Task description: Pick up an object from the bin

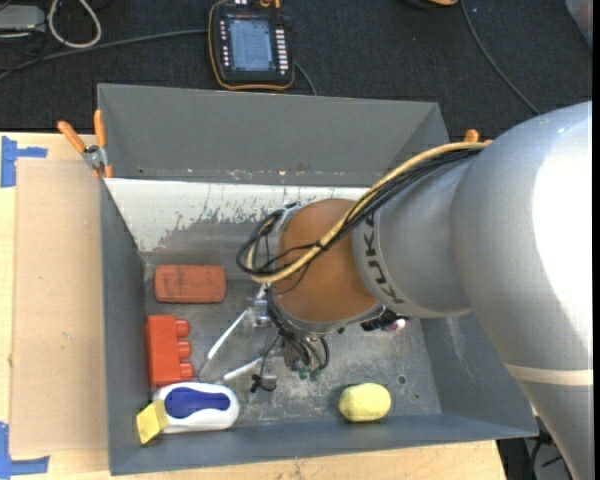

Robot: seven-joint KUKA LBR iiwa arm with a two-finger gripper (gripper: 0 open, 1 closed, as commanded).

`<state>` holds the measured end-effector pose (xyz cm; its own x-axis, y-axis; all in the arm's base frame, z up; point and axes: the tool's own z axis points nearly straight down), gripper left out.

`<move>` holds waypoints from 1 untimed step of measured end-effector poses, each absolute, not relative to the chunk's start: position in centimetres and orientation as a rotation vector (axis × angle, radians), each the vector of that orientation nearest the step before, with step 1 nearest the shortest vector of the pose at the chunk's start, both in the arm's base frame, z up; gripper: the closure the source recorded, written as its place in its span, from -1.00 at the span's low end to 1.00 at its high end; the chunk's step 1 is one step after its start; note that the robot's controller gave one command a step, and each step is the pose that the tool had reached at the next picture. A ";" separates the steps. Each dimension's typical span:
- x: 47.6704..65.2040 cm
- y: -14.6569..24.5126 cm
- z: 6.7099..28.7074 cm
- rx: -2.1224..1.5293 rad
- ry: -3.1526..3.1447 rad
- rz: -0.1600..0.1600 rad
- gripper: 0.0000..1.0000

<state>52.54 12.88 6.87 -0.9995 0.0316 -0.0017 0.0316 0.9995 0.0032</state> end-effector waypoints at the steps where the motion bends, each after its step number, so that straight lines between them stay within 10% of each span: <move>1: 52.5 12.7 7.1 0.215 3.142 0.000 1.00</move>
Offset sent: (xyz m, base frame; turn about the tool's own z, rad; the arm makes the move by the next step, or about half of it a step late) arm 0.0000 0.0000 0.0000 0.0000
